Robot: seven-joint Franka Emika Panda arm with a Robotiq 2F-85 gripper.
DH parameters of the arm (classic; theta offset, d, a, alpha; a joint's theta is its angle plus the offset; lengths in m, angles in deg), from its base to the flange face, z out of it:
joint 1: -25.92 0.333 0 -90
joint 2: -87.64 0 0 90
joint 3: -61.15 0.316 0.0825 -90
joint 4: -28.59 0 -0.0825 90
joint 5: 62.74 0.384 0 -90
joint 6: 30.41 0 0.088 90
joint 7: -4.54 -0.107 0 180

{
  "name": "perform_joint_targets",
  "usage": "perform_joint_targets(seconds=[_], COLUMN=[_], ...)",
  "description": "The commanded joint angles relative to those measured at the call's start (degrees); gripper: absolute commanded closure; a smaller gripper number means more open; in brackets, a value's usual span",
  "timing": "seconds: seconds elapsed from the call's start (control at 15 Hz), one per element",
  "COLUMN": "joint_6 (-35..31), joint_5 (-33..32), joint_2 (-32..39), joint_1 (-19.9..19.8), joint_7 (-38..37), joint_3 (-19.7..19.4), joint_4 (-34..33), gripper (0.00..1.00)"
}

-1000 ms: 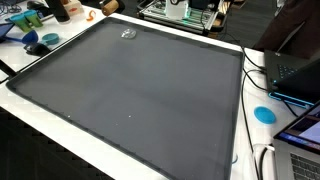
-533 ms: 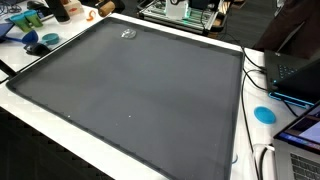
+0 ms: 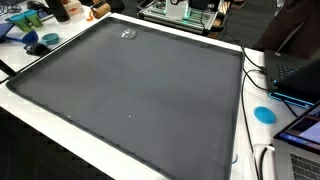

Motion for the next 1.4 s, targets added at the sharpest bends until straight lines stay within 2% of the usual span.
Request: perform_joint_targets(seconds=[0.0,0.53,1.33], joint_6=[3.5,5.7,7.5], joint_5=[2.3,4.7,5.6], joint_2=[3.1,4.1,2.5], joint_1=[-3.6,-6.4,-6.6], joint_7=[1.8,2.5,3.4], joint_3=[1.8,3.7,4.1], joint_4=[-4.0,-4.9,-3.0], gripper=[0.75,0.75,0.75])
